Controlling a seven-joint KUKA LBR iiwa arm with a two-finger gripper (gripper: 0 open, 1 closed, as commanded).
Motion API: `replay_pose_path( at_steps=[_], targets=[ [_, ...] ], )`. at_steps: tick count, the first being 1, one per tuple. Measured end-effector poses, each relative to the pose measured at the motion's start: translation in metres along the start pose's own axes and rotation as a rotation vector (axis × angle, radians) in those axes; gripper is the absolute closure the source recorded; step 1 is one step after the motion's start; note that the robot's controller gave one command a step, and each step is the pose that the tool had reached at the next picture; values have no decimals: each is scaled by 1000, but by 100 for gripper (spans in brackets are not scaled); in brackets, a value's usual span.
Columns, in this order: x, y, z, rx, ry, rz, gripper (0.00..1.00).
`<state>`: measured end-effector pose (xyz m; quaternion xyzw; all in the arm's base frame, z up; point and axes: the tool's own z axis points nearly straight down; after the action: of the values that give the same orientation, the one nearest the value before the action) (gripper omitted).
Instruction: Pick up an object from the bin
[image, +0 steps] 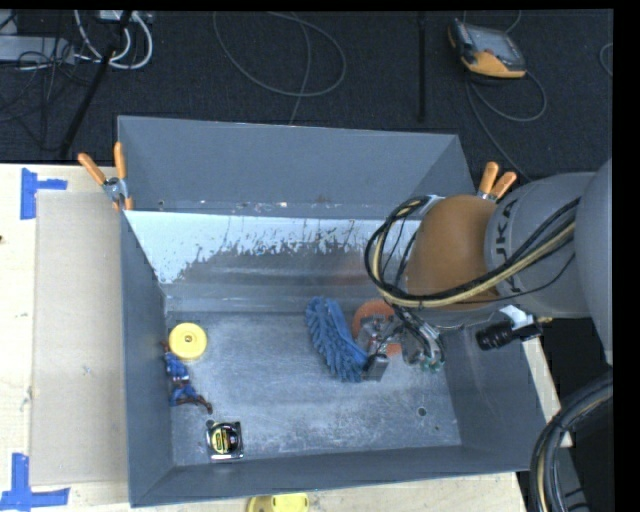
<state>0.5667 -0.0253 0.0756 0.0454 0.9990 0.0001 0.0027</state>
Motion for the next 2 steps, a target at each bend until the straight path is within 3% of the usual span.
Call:
replay_pose_path(
  at_steps=[2],
  targets=[
    [0, 0, 0, 0, 0, -2, 100]
  ],
)
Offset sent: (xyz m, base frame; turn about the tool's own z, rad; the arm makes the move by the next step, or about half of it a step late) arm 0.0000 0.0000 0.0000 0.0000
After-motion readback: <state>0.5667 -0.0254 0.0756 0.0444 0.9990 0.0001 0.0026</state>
